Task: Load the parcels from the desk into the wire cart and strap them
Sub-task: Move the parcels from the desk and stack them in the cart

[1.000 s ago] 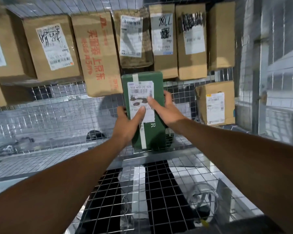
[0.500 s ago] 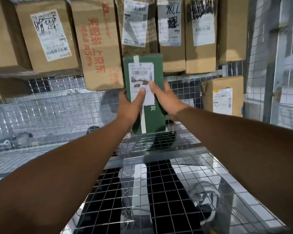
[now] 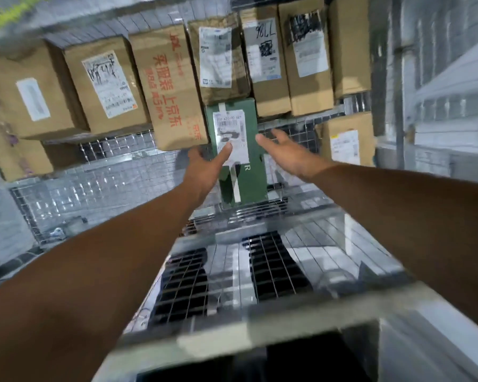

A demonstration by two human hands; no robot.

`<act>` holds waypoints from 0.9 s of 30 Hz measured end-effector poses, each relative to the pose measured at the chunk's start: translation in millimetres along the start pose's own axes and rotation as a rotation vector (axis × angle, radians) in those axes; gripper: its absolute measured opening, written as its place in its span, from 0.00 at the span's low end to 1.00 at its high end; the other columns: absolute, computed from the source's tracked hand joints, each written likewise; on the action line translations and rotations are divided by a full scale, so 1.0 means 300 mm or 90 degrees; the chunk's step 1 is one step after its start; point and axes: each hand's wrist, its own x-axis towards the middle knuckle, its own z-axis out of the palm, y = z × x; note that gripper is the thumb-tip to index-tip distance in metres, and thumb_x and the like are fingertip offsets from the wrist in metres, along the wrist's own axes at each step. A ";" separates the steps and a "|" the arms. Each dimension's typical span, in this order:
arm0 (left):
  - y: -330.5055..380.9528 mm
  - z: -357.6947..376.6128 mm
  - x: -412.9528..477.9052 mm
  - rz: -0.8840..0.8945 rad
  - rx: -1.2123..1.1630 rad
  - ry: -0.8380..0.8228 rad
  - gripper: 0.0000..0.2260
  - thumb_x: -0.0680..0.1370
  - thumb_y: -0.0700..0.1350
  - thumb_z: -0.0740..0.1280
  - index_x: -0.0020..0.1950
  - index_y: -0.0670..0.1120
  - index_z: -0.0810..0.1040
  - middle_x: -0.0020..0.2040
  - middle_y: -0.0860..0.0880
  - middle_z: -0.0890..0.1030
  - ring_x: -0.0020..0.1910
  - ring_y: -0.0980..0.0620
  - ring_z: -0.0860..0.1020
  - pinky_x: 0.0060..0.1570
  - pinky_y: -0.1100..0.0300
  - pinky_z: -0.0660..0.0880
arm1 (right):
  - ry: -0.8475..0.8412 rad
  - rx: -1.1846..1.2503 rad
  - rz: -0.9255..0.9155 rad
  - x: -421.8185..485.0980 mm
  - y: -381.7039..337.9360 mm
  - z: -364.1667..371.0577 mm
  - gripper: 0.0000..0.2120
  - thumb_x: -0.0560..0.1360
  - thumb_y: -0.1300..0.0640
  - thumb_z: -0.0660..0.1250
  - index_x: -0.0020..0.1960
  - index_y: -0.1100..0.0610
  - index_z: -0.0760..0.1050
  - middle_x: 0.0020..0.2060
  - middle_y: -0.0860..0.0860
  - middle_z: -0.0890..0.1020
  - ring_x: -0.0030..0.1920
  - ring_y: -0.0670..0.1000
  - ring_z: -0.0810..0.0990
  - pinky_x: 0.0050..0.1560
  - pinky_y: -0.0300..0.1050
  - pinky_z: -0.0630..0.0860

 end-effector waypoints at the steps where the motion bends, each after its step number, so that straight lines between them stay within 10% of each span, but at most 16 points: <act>1: 0.034 -0.028 -0.059 0.016 0.038 -0.005 0.44 0.75 0.68 0.70 0.82 0.46 0.57 0.81 0.47 0.65 0.77 0.43 0.66 0.75 0.43 0.67 | 0.015 -0.009 -0.004 -0.073 -0.032 -0.026 0.46 0.74 0.22 0.55 0.85 0.44 0.49 0.84 0.51 0.58 0.81 0.59 0.61 0.79 0.59 0.58; 5: 0.174 -0.122 -0.284 0.133 0.173 -0.017 0.27 0.80 0.62 0.68 0.71 0.48 0.67 0.73 0.46 0.71 0.71 0.45 0.71 0.65 0.55 0.69 | 0.094 -0.040 -0.064 -0.387 -0.146 -0.102 0.42 0.77 0.25 0.55 0.84 0.47 0.55 0.82 0.52 0.63 0.78 0.57 0.67 0.71 0.51 0.64; 10: 0.367 -0.204 -0.665 0.381 0.288 -0.104 0.33 0.79 0.69 0.63 0.78 0.51 0.67 0.72 0.55 0.71 0.62 0.66 0.67 0.62 0.67 0.65 | 0.361 0.073 -0.196 -0.915 -0.212 -0.074 0.32 0.83 0.36 0.59 0.81 0.53 0.63 0.78 0.53 0.69 0.73 0.52 0.72 0.64 0.40 0.63; 15: 0.430 -0.265 -1.045 0.538 0.412 -0.164 0.35 0.80 0.71 0.61 0.81 0.53 0.63 0.81 0.51 0.65 0.79 0.50 0.64 0.77 0.45 0.63 | 0.548 0.333 -0.150 -1.359 -0.109 0.165 0.32 0.82 0.36 0.63 0.81 0.48 0.63 0.79 0.48 0.66 0.78 0.48 0.64 0.75 0.48 0.63; 27: 0.101 0.305 -1.878 0.737 0.690 -0.570 0.36 0.78 0.69 0.65 0.81 0.53 0.63 0.80 0.48 0.66 0.79 0.47 0.63 0.79 0.45 0.61 | 0.900 0.516 0.174 -2.205 0.653 0.728 0.32 0.81 0.38 0.65 0.81 0.49 0.63 0.80 0.52 0.65 0.80 0.53 0.59 0.80 0.53 0.57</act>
